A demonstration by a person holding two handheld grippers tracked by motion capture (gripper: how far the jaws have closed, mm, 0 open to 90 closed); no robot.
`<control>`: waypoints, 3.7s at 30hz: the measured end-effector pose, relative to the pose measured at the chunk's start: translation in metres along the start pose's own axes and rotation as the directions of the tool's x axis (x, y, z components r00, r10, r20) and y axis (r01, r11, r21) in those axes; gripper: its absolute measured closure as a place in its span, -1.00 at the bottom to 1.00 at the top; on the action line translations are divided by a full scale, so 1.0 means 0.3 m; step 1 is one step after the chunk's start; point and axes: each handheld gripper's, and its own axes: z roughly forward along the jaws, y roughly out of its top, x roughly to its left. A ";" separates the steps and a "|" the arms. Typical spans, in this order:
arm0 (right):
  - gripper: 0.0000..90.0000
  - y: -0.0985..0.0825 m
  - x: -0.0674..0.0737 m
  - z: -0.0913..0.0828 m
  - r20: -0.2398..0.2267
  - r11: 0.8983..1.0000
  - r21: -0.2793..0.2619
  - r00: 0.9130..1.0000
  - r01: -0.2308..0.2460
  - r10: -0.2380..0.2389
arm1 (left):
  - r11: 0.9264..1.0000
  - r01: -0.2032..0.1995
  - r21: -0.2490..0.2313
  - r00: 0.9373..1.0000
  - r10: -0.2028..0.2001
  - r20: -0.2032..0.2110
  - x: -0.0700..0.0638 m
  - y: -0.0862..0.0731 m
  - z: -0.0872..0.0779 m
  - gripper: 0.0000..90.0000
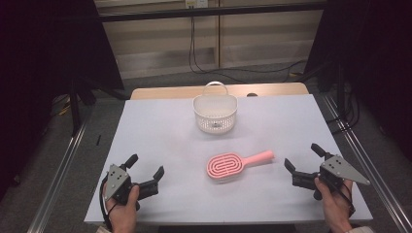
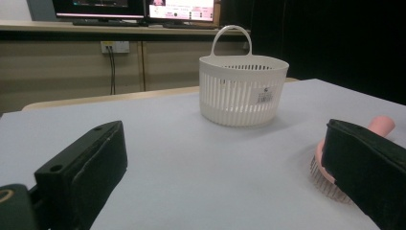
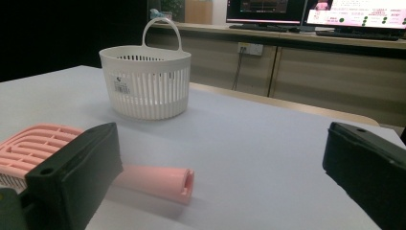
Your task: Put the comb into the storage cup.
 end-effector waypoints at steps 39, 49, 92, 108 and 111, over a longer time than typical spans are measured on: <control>-1.00 0.067 0.035 0.160 -0.014 0.999 -0.036 0.999 0.035 -0.036 | 1.000 -0.019 -0.003 1.000 0.019 0.011 -0.004 0.000 0.004 -0.96; -1.00 0.089 0.036 0.214 -0.028 0.999 -0.031 0.999 0.027 -0.027 | 1.000 0.004 -0.009 1.000 -0.004 0.010 0.000 -0.002 0.006 -0.96; 0.34 0.119 0.027 0.358 -0.107 0.999 -0.019 0.993 -0.043 0.041 | 1.000 -0.007 -0.015 1.000 0.007 0.014 0.000 0.001 0.004 -0.96; 1.00 0.127 0.006 0.351 -0.198 0.995 0.054 0.976 -0.083 0.092 | 1.000 -0.003 -0.012 1.000 0.003 0.019 -0.006 0.001 0.003 -0.96; 1.00 0.144 -0.001 0.351 -0.202 0.995 0.075 0.977 -0.058 0.072 | 1.000 -0.002 -0.014 1.000 0.003 0.018 -0.005 0.001 0.004 -0.96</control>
